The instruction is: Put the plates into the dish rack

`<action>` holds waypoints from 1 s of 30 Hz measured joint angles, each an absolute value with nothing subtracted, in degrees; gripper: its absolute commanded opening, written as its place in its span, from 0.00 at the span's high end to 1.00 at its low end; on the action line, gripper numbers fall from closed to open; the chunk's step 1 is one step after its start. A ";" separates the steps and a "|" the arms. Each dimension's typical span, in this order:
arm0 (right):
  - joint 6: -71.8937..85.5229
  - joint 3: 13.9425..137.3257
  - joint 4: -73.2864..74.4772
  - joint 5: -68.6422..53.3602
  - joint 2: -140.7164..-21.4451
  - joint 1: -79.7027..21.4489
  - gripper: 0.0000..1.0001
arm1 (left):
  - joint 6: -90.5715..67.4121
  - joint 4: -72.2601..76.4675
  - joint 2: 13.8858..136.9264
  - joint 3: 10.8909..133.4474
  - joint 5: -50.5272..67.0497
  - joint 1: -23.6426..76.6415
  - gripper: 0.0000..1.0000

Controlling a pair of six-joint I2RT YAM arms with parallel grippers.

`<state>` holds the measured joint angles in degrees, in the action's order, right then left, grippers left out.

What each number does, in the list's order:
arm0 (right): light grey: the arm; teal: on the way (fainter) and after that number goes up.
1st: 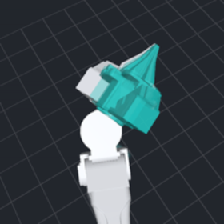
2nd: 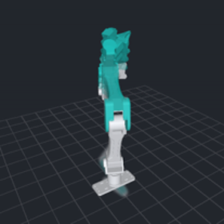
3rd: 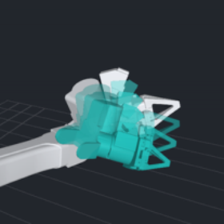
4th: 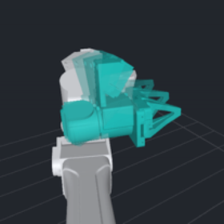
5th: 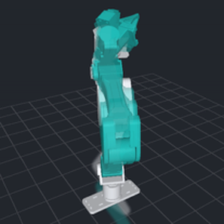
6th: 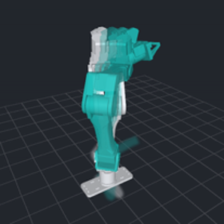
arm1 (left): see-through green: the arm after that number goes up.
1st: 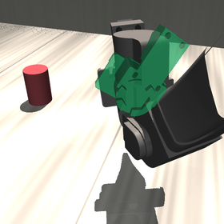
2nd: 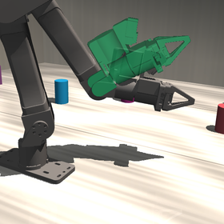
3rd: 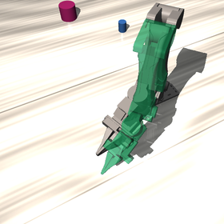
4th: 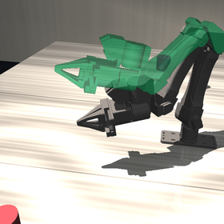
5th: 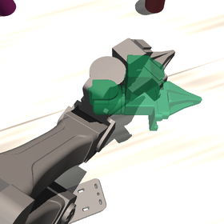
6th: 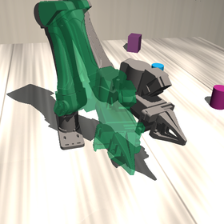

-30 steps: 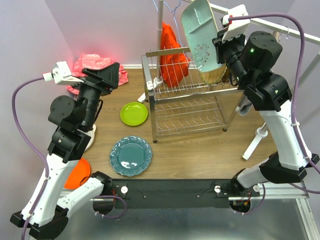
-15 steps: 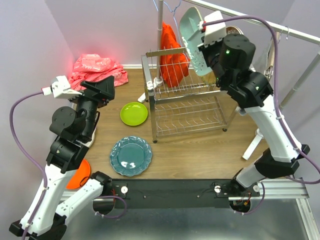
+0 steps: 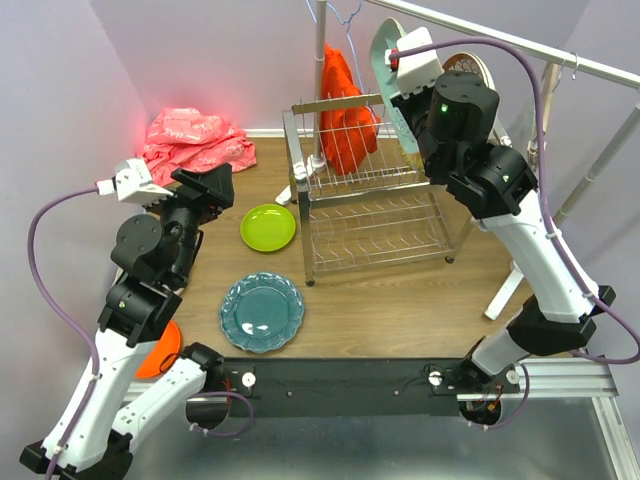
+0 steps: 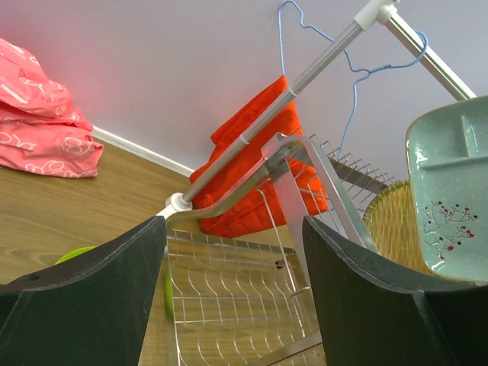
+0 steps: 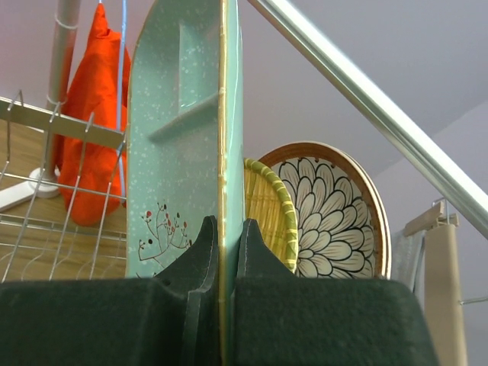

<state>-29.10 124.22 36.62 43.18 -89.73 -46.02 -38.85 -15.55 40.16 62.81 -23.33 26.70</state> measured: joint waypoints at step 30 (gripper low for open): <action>-29.39 114.15 36.01 46.81 -86.11 -46.09 1.00 | -39.35 -17.06 37.15 60.07 -24.75 26.70 0.19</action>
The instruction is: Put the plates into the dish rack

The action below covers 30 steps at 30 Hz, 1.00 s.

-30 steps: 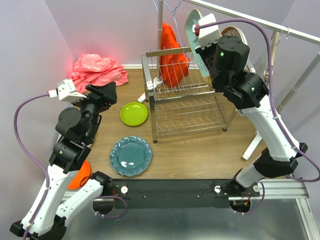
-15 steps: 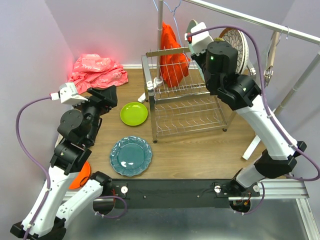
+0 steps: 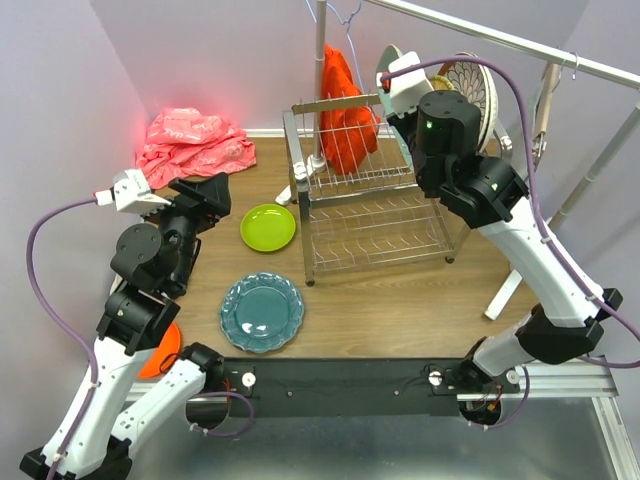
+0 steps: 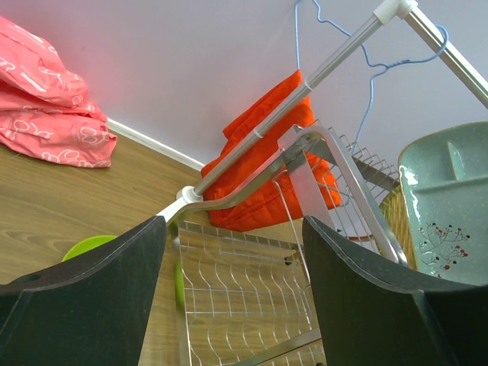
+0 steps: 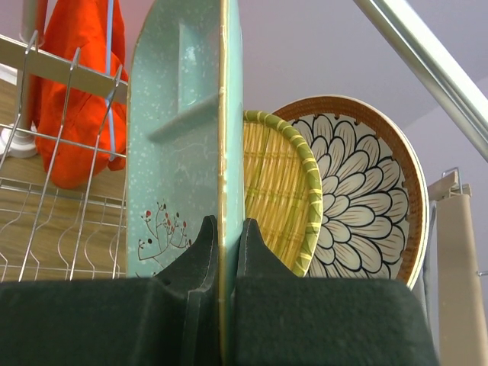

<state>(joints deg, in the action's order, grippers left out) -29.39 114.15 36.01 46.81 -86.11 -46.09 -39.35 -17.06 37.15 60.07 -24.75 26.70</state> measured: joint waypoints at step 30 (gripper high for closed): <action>-26.15 114.30 35.73 51.72 -87.96 -46.06 1.00 | -40.34 -18.35 36.21 58.72 -25.04 26.70 0.19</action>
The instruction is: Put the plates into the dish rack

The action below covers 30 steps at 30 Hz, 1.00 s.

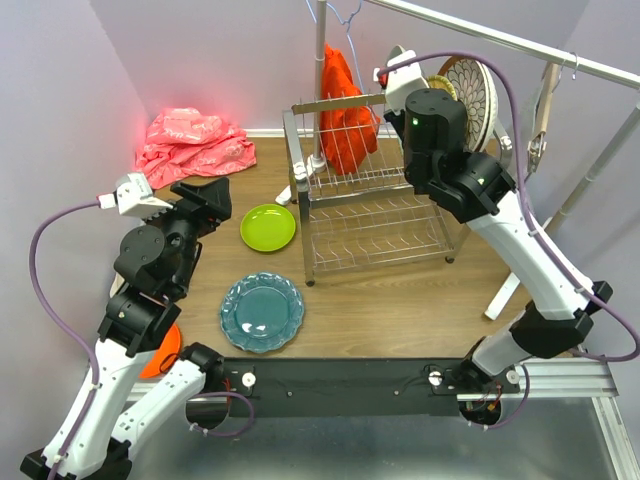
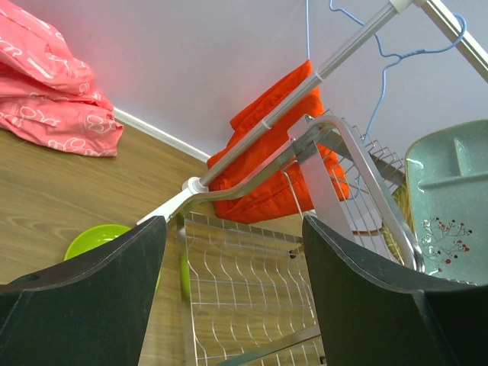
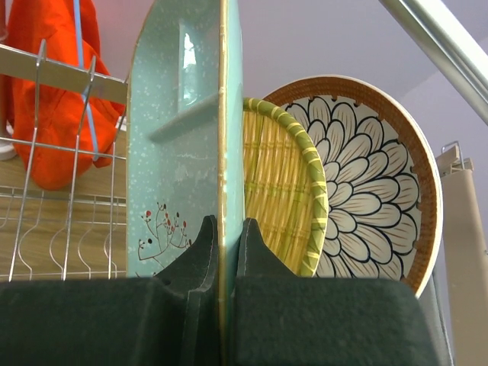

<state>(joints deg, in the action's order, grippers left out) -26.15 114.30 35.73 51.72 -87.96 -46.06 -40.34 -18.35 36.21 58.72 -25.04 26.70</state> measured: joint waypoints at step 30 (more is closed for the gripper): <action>-24.34 115.87 36.10 54.26 -91.29 -45.63 0.96 | -39.22 -18.55 34.87 58.13 -26.57 26.70 0.19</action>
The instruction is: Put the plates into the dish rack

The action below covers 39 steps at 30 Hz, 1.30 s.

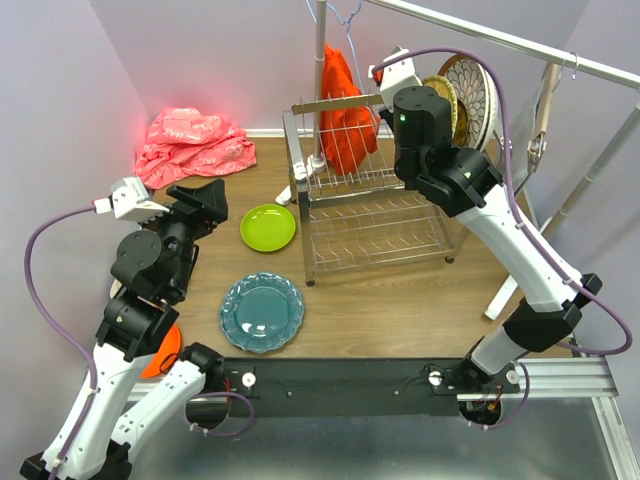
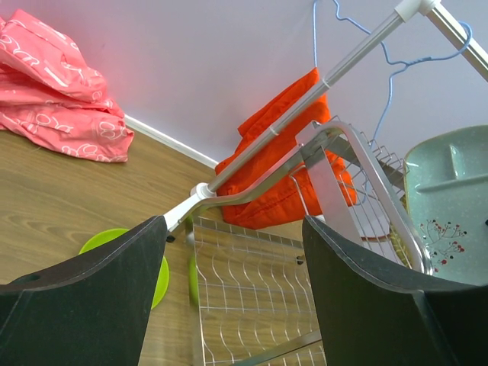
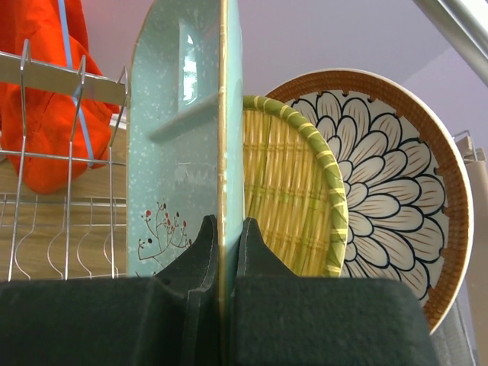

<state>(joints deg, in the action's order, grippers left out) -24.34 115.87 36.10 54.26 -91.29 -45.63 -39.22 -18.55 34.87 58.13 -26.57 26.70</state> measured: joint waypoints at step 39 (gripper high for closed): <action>-25.58 115.24 35.59 54.15 -90.52 -45.63 0.89 | -39.22 -18.59 34.24 57.45 -26.57 26.68 0.19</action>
